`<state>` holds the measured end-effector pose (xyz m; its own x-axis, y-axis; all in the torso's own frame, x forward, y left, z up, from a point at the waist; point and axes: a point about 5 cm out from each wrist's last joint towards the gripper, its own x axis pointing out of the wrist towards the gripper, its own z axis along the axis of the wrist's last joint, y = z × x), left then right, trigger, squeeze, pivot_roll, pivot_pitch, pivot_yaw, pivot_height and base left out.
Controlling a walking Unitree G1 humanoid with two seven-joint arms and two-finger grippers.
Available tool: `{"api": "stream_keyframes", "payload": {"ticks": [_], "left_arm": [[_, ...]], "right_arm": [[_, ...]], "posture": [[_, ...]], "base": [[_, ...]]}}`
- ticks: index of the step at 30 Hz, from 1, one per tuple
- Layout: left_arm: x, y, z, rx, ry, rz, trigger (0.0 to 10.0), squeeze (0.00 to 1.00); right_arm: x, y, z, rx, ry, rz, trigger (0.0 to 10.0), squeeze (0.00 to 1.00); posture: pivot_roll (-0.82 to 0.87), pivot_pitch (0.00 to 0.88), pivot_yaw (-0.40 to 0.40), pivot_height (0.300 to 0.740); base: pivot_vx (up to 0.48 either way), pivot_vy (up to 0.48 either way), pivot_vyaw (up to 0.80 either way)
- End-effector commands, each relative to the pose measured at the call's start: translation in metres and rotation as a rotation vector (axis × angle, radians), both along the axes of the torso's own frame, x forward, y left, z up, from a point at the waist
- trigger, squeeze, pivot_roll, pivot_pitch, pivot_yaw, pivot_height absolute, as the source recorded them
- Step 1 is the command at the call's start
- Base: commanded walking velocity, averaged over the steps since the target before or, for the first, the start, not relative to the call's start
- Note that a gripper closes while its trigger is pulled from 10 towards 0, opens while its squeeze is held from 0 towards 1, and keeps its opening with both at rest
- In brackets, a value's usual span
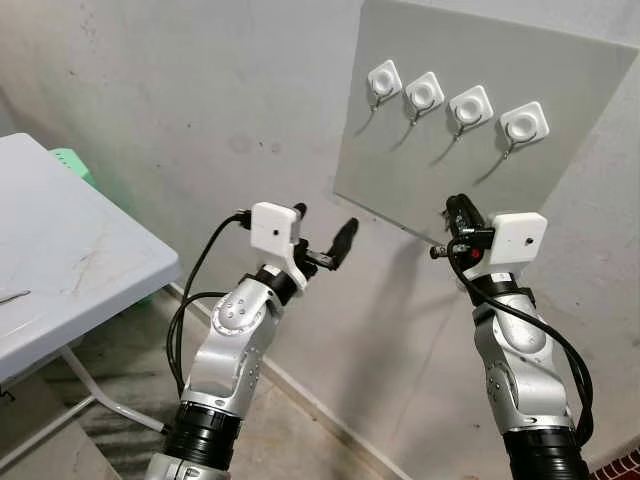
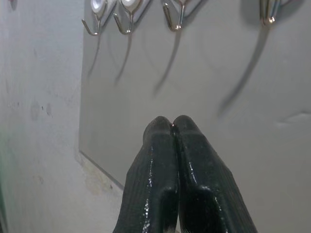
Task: Hang keys on a hook
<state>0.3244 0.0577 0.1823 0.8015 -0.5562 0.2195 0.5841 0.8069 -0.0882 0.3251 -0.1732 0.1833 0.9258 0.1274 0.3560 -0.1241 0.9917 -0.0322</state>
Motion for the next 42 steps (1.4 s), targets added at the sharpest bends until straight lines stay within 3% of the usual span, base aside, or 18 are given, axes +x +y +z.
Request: {"api": "stream_keyframes", "payload": {"ticks": [1, 7, 22, 42], "left_arm": [[-0.002, -0.008, 0.011, 0.009, -0.040, -0.046, 10.0, 0.00], [-0.004, -0.019, 0.021, 0.008, -0.075, -0.102, 10.0, 0.00], [-0.004, -0.025, 0.027, 0.003, -0.091, -0.137, 10.0, 0.00], [-0.011, -0.035, 0.033, -0.005, -0.107, -0.183, 10.0, 0.00]], "right_arm": [[0.001, -0.004, 0.009, 0.013, -0.043, 0.000, 10.0, 0.00], [0.000, -0.006, 0.016, 0.021, -0.094, 0.006, 10.0, 0.00], [-0.002, -0.013, 0.057, 0.052, -0.299, -0.009, 10.0, 0.00], [0.008, -0.009, 0.068, 0.070, -0.295, -0.010, 10.0, 0.00]], "posture": [[0.00, 0.027, -0.088, 0.740], [-0.01, 0.035, -0.089, 0.740], [-0.02, 0.038, -0.085, 0.740], [-0.02, 0.038, -0.098, 0.740]], "base": [[0.000, 0.000, 0.00], [0.000, 0.000, 0.00], [0.000, 0.000, 0.00], [0.000, 0.000, 0.00]]}}
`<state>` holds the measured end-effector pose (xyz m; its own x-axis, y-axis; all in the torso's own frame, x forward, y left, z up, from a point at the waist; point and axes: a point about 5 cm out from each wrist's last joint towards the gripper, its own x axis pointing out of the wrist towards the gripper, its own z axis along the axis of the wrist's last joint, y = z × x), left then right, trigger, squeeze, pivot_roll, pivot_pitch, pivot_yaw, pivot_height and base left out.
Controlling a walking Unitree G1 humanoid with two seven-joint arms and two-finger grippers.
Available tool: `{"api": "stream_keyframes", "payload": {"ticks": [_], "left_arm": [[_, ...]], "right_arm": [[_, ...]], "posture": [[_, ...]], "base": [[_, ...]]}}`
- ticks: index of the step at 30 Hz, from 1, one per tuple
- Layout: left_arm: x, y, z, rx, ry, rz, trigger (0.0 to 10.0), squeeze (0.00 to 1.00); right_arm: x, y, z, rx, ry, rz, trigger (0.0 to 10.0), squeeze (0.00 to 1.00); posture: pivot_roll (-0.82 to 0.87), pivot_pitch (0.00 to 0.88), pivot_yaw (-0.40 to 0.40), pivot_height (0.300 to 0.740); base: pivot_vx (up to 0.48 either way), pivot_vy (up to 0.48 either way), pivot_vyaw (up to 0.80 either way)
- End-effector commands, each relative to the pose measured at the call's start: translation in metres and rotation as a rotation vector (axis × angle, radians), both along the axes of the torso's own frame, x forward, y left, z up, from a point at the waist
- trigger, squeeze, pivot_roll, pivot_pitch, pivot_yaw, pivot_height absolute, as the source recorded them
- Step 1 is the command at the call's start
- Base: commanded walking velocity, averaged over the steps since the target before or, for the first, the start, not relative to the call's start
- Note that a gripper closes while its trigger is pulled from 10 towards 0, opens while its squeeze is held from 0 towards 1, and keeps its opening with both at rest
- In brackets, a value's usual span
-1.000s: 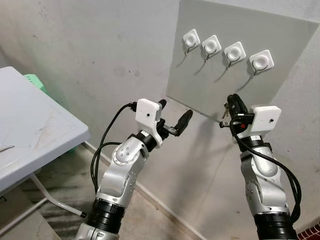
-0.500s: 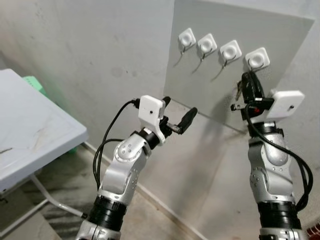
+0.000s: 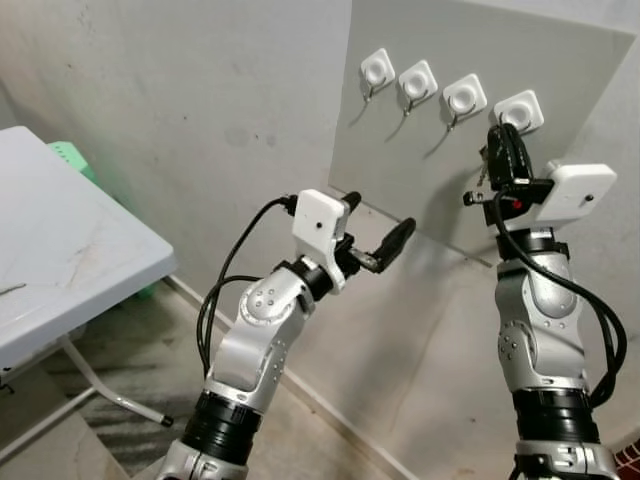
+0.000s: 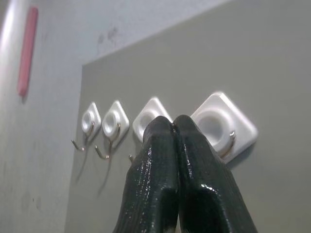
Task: Hang keys on a hook
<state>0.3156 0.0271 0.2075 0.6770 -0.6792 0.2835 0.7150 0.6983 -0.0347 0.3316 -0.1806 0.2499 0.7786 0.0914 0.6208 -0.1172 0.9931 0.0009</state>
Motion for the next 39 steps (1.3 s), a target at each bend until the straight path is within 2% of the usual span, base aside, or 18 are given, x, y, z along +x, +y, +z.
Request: {"api": "stream_keyframes", "payload": {"ticks": [1, 13, 17, 21, 26, 31, 33, 37, 39], "left_arm": [[-0.003, -0.005, 0.008, -0.007, -0.021, -0.016, 10.0, 0.00], [-0.003, -0.001, 0.004, -0.053, 0.028, 0.004, 10.0, 0.00], [-0.003, 0.002, -0.001, -0.075, 0.071, 0.019, 10.0, 0.00], [-0.002, 0.003, -0.001, -0.079, 0.078, 0.036, 10.0, 0.00], [-0.001, 0.005, -0.001, -0.127, 0.099, 0.057, 10.0, 0.00], [0.002, 0.009, -0.002, -0.156, 0.126, 0.079, 10.0, 0.00], [0.006, 0.010, -0.007, -0.145, 0.179, 0.120, 10.0, 0.00], [0.007, 0.010, -0.006, -0.108, 0.141, 0.173, 10.0, 0.00], [0.006, 0.010, -0.006, -0.129, 0.151, 0.156, 10.0, 0.00]], "right_arm": [[0.003, -0.001, 0.000, -0.001, 0.014, -0.007, 10.0, 0.00], [0.006, 0.005, -0.009, 0.015, 0.087, 0.038, 10.0, 0.00], [-0.001, 0.005, -0.028, 0.023, 0.156, 0.050, 10.0, 0.00], [-0.004, 0.006, -0.033, 0.020, 0.175, 0.052, 10.0, 0.00], [-0.014, 0.007, -0.048, 0.018, 0.232, 0.066, 10.0, 0.00], [-0.020, 0.007, -0.055, 0.014, 0.258, 0.067, 10.0, 0.00], [-0.022, 0.007, -0.055, 0.011, 0.263, 0.066, 10.0, 0.00], [-0.023, 0.006, -0.055, 0.010, 0.269, 0.062, 10.0, 0.00], [-0.023, 0.005, -0.056, 0.007, 0.275, 0.062, 10.0, 0.00]], "posture": [[-0.01, 0.038, -0.102, 0.740], [-0.01, 0.043, -0.109, 0.740], [-0.02, 0.055, -0.111, 0.740], [-0.02, 0.059, -0.111, 0.740], [-0.03, 0.065, -0.107, 0.740], [-0.03, 0.067, -0.106, 0.740], [-0.04, 0.071, -0.104, 0.740], [-0.04, 0.076, -0.103, 0.740], [-0.04, 0.078, -0.105, 0.740]], "base": [[0.000, 0.000, 0.00], [0.000, 0.000, 0.00], [0.000, 0.341, 0.00], [0.000, 0.458, 0.00], [0.000, 0.000, 0.00], [0.139, 0.000, 0.00], [0.369, 0.000, 0.00], [0.074, 0.000, 0.00], [0.000, 0.000, 0.00]]}}
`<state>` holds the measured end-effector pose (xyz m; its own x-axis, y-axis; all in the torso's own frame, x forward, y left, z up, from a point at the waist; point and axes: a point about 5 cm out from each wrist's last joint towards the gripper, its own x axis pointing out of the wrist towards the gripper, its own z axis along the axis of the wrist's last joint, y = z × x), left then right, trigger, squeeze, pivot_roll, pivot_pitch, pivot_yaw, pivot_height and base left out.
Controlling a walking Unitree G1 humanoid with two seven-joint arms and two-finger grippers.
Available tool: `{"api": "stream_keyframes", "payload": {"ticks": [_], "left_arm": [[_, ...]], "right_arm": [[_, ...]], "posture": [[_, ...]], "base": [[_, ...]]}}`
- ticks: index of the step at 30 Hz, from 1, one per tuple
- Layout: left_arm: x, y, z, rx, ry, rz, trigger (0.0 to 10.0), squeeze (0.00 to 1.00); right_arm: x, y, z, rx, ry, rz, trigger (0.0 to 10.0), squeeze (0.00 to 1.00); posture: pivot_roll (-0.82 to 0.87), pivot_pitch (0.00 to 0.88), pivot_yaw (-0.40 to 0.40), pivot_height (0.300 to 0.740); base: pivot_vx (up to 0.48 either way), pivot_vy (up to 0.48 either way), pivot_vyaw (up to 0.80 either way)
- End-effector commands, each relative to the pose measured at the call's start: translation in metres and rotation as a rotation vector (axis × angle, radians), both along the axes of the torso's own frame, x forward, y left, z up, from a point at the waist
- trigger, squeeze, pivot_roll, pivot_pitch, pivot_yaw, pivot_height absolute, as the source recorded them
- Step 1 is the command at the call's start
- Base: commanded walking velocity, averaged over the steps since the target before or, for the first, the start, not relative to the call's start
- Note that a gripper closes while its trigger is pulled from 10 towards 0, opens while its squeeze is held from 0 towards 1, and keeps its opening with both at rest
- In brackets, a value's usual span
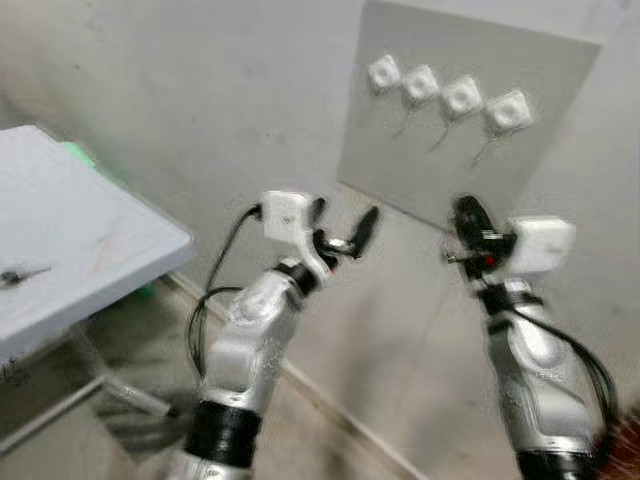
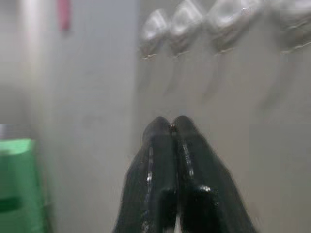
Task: Hang keys on a hook
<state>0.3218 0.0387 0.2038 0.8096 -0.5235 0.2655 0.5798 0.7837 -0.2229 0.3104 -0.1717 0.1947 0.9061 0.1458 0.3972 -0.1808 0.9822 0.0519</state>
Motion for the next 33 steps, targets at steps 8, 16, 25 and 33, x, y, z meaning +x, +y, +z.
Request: {"api": "stream_keyframes", "payload": {"ticks": [8, 16, 25, 33], "left_arm": [[0.001, 0.001, -0.001, 0.000, 0.014, 0.016, 10.0, 0.00], [0.000, -0.001, 0.000, 0.002, -0.001, 0.007, 10.0, 0.00], [-0.003, -0.005, 0.003, 0.038, -0.049, -0.044, 10.0, 0.00], [-0.009, -0.013, 0.009, 0.094, -0.121, -0.114, 10.0, 0.00]], "right_arm": [[-0.003, -0.003, -0.001, -0.009, 0.016, -0.007, 10.0, 0.00], [-0.002, -0.004, 0.001, -0.009, 0.012, -0.011, 10.0, 0.00], [-0.002, -0.004, 0.005, -0.016, -0.007, -0.001, 10.0, 0.00], [0.004, -0.002, 0.015, -0.012, -0.047, 0.019, 10.0, 0.00]], "posture": [[-0.04, 0.080, -0.107, 0.740], [-0.04, 0.077, -0.106, 0.740], [-0.04, 0.074, -0.104, 0.740], [-0.03, 0.068, -0.101, 0.740]], "base": [[0.000, 0.000, 0.00], [0.000, 0.000, 0.00], [0.000, 0.000, 0.00], [0.000, 0.000, 0.00]]}}
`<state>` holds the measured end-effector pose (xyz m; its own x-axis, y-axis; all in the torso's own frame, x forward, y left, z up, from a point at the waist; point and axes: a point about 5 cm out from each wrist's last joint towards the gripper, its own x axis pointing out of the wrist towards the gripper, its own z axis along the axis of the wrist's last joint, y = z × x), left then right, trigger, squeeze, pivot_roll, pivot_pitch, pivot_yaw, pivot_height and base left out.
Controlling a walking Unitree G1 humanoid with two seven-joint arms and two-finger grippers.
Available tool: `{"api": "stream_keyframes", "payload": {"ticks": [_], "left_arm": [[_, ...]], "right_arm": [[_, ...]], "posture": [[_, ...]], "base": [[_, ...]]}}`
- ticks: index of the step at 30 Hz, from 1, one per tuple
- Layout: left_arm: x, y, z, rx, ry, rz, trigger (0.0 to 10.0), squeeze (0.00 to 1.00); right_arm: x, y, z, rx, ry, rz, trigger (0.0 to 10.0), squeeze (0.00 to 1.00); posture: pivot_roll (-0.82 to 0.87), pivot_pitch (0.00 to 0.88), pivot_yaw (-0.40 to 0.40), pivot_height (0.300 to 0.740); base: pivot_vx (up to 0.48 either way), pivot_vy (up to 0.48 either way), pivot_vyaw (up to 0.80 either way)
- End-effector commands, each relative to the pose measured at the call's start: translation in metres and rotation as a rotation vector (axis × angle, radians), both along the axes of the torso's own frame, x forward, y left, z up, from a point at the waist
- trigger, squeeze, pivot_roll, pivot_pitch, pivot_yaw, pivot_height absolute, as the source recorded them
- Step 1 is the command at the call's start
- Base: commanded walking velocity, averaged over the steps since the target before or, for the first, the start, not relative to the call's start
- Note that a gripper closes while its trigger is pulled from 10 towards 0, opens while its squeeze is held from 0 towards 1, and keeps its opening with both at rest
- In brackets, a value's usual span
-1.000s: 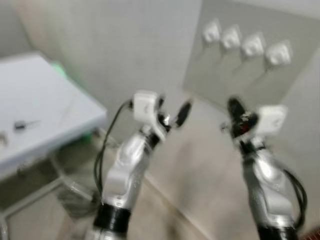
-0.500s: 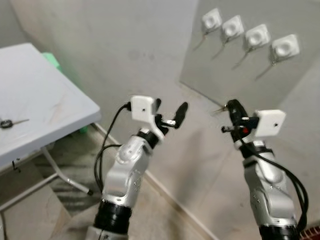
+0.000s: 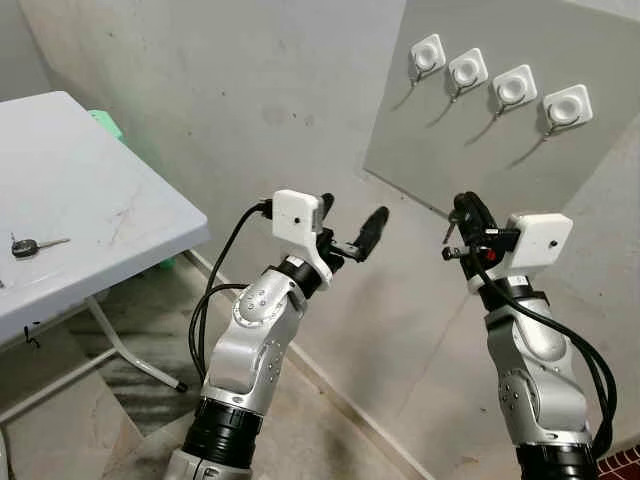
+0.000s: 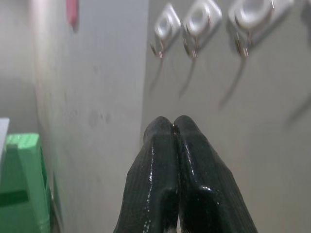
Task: Hang keys on a hook
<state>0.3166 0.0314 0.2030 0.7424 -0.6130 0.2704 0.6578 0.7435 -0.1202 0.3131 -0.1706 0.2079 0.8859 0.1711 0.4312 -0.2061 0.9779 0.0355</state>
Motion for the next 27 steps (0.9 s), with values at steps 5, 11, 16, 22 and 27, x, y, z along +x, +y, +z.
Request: {"api": "stream_keyframes", "payload": {"ticks": [5, 11, 16, 22, 27], "left_arm": [[-0.006, -0.010, 0.010, 0.058, -0.089, -0.066, 10.0, 0.00], [-0.007, -0.011, 0.012, 0.066, -0.104, -0.087, 10.0, 0.00], [-0.007, -0.009, 0.017, 0.066, -0.120, -0.090, 10.0, 0.00], [-0.007, -0.012, 0.023, 0.069, -0.147, -0.111, 10.0, 0.00], [-0.009, -0.015, 0.024, 0.072, -0.150, -0.136, 10.0, 0.00]], "right_arm": [[0.008, -0.001, 0.012, -0.005, -0.050, -0.005, 10.0, 0.00], [0.010, -0.010, 0.019, 0.028, -0.091, -0.073, 10.0, 0.00], [0.010, -0.019, 0.020, 0.053, -0.105, -0.126, 10.0, 0.00], [0.016, -0.025, 0.031, 0.070, -0.157, -0.160, 10.0, 0.00], [0.021, -0.027, 0.042, 0.074, -0.193, -0.164, 10.0, 0.00]], "posture": [[-0.03, 0.059, -0.092, 0.740], [-0.02, 0.050, -0.086, 0.740], [-0.02, 0.042, -0.079, 0.740], [-0.02, 0.037, -0.072, 0.740], [-0.03, 0.026, -0.064, 0.740]], "base": [[0.000, 0.000, 0.00], [0.000, 0.000, 0.00], [0.000, 0.000, 0.00], [0.000, 0.000, 0.00], [0.000, 0.000, 0.00]]}}
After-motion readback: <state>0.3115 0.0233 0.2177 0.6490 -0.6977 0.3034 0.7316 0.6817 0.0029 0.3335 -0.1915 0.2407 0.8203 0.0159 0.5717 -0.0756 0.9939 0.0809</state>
